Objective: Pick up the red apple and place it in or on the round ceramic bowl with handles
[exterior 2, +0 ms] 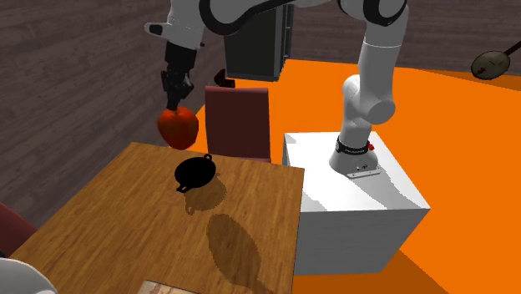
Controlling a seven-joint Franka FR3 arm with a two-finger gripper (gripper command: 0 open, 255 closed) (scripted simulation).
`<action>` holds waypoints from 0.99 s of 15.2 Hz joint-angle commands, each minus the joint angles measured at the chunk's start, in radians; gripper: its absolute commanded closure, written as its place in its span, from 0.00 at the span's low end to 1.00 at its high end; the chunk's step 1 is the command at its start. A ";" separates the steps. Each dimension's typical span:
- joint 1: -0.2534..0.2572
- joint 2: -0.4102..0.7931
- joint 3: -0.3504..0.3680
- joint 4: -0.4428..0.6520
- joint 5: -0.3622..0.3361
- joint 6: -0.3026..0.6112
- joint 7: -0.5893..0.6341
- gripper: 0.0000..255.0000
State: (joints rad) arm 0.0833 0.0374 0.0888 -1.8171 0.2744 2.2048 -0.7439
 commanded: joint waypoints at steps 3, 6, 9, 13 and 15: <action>0.001 0.008 0.001 -0.042 0.009 0.050 -0.015 1.00; 0.002 0.015 0.003 -0.073 0.016 0.087 -0.026 1.00; 0.003 0.023 0.004 -0.098 0.023 0.119 -0.036 1.00; 0.003 0.023 0.004 -0.098 0.023 0.119 -0.036 1.00; 0.003 0.023 0.004 -0.098 0.023 0.119 -0.036 1.00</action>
State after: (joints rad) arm 0.0859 0.0606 0.0925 -1.9150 0.2974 2.3232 -0.7802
